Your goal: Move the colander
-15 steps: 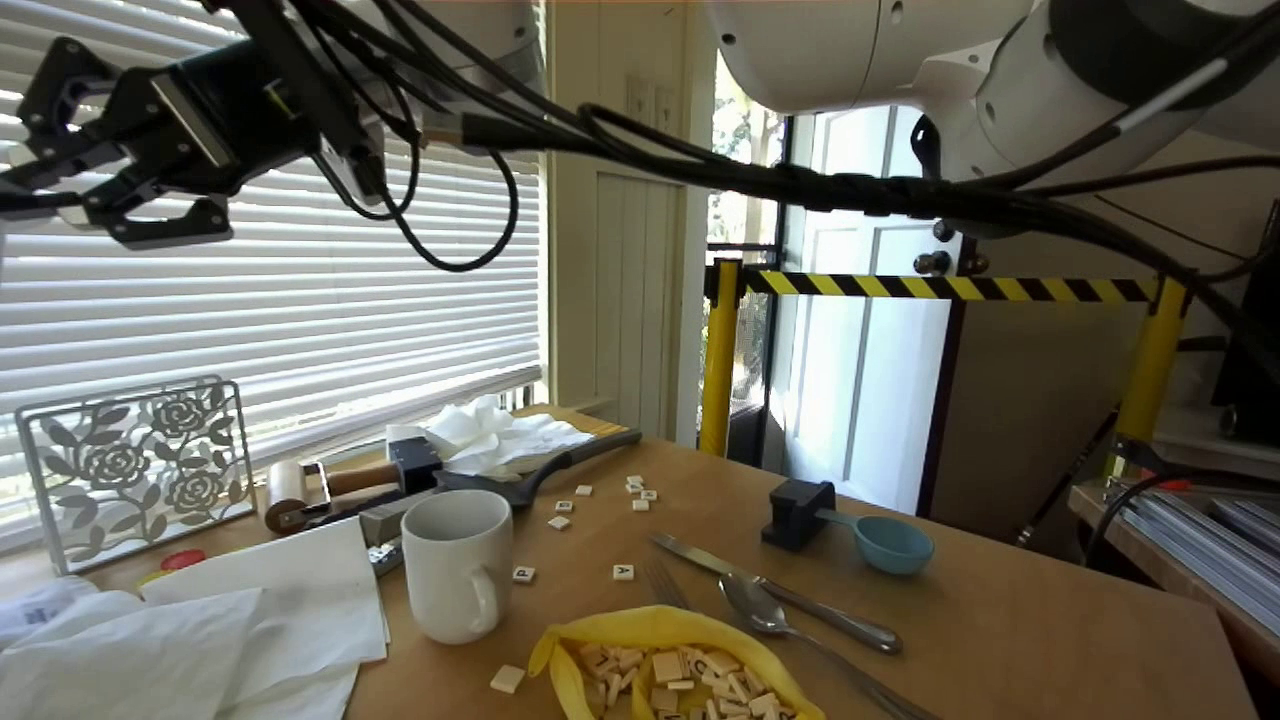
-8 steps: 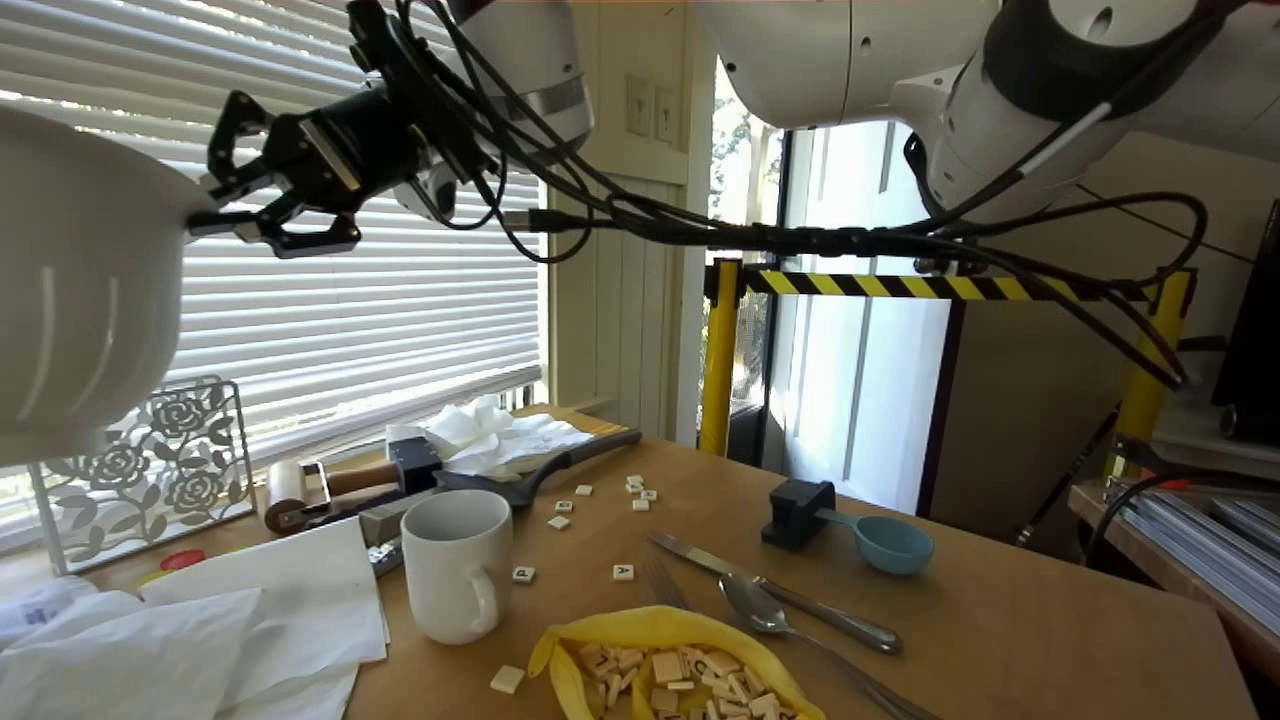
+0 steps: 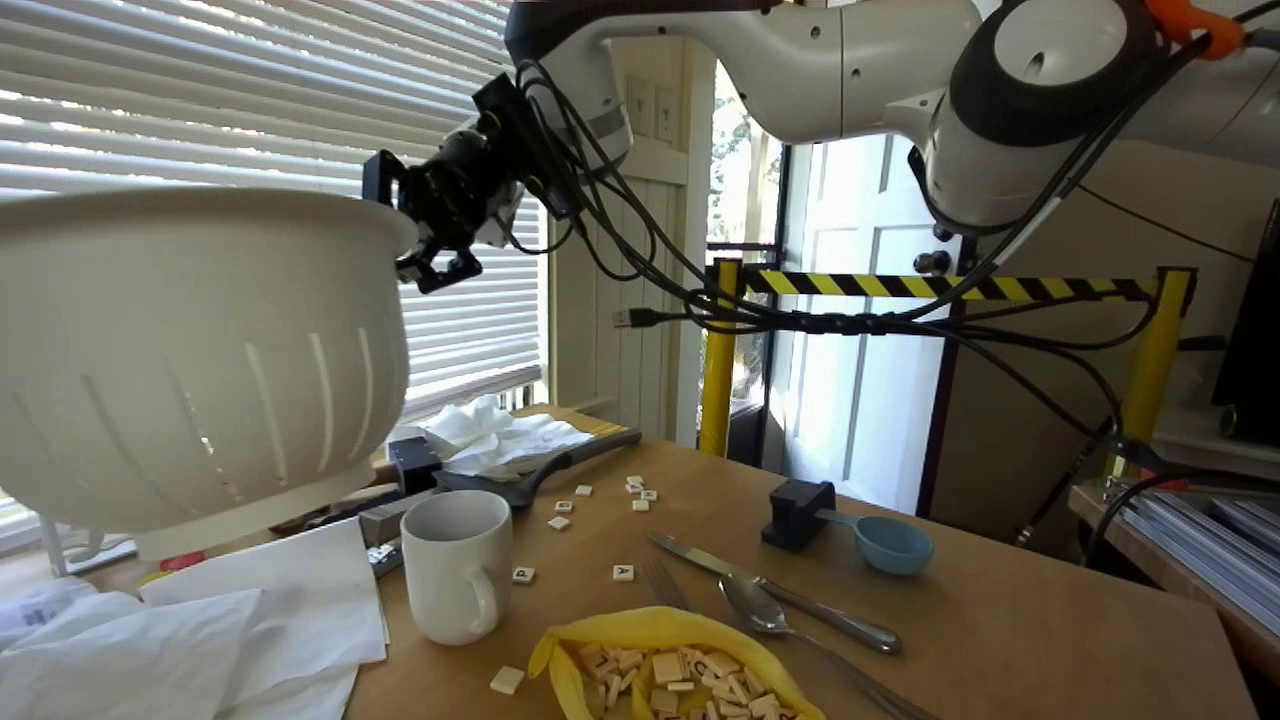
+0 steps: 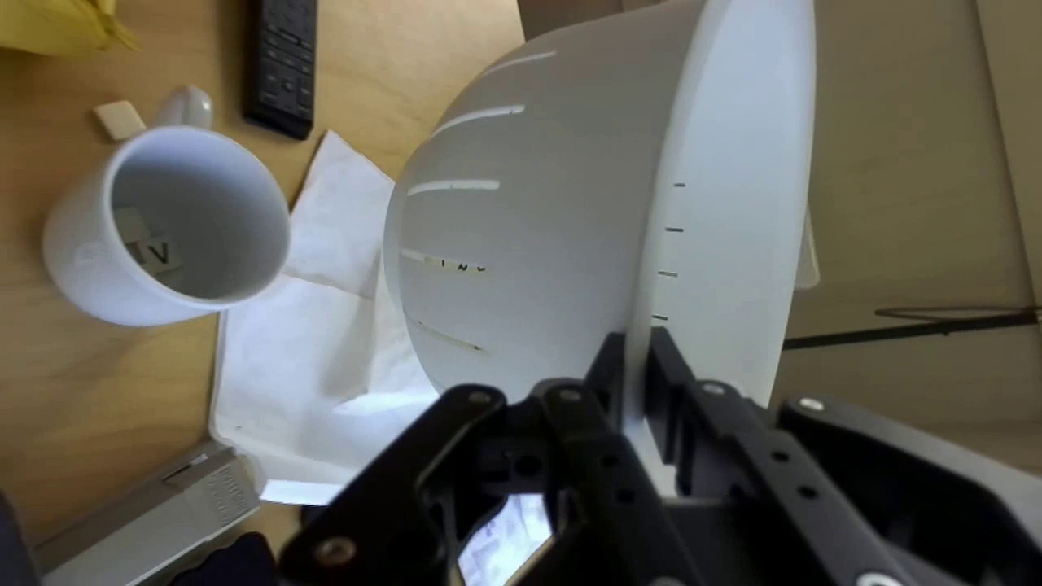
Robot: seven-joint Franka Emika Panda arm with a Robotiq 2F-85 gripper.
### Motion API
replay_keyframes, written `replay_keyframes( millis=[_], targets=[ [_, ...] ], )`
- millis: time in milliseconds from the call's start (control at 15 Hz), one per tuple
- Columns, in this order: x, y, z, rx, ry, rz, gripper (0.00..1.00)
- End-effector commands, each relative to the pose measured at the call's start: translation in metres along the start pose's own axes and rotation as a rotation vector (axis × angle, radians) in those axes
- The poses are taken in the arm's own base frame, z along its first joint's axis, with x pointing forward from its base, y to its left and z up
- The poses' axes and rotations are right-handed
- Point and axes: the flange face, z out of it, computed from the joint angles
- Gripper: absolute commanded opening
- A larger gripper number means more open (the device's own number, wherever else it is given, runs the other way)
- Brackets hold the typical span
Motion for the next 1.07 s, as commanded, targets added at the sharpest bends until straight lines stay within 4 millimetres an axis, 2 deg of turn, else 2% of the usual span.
replay_keyframes(
  millis=[0, 533, 867, 1000],
  targets=[
    [-0.012, 0.005, -0.006, -0.015, -0.095, -0.074, 0.02],
    [-0.025, 0.009, 0.007, -0.027, -0.223, -0.180, 0.02],
    [-0.034, -0.003, 0.045, -0.032, -0.283, -0.251, 0.02],
    [-0.032, -0.011, 0.060, -0.037, -0.256, -0.257, 0.02]
  ],
)
